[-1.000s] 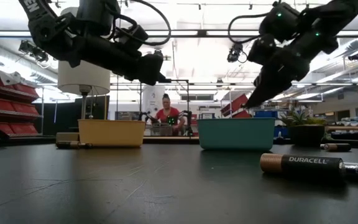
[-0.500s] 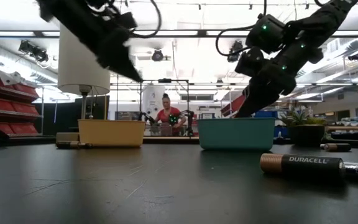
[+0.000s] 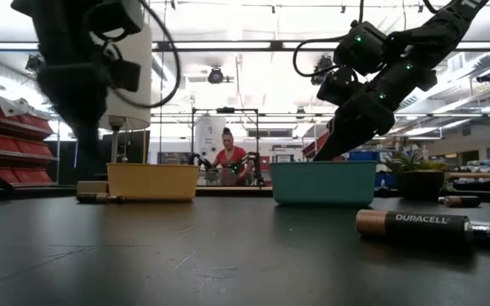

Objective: Sort batteries
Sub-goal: Put the silver battery into the blue bin, then put the top left black battery into the yellow bin

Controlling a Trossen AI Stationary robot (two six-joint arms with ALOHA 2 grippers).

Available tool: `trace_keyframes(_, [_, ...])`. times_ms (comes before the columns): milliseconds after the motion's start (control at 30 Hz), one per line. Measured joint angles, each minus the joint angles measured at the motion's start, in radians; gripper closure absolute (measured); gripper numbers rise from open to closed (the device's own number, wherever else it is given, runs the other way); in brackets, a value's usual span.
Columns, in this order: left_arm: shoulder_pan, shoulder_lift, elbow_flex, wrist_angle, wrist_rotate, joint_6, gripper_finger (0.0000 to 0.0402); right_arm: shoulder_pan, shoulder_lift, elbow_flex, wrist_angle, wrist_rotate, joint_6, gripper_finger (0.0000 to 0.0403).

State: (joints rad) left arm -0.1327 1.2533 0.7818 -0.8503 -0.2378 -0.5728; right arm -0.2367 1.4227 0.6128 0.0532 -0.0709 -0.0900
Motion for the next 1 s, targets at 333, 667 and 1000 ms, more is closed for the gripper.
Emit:
trace_keyframes(333, [-0.098, 0.089, 0.0, -0.111, 0.059, 0.008, 0.0296, 0.001, -0.013, 0.0, 0.03, -0.096, -0.036, 0.0263])
trace_keyframes(667, [-0.112, 0.187, -0.074, -0.095, -0.061, 0.039, 0.0285, -0.019, -0.139, -0.001, 0.115, -0.009, -0.14, 0.0262])
trace_keyframes(1000, [-0.112, 0.164, -0.1, -0.016, -0.119, 0.017, 0.0244, -0.076, -0.162, -0.063, 0.233, -0.042, -0.175, 0.0268])
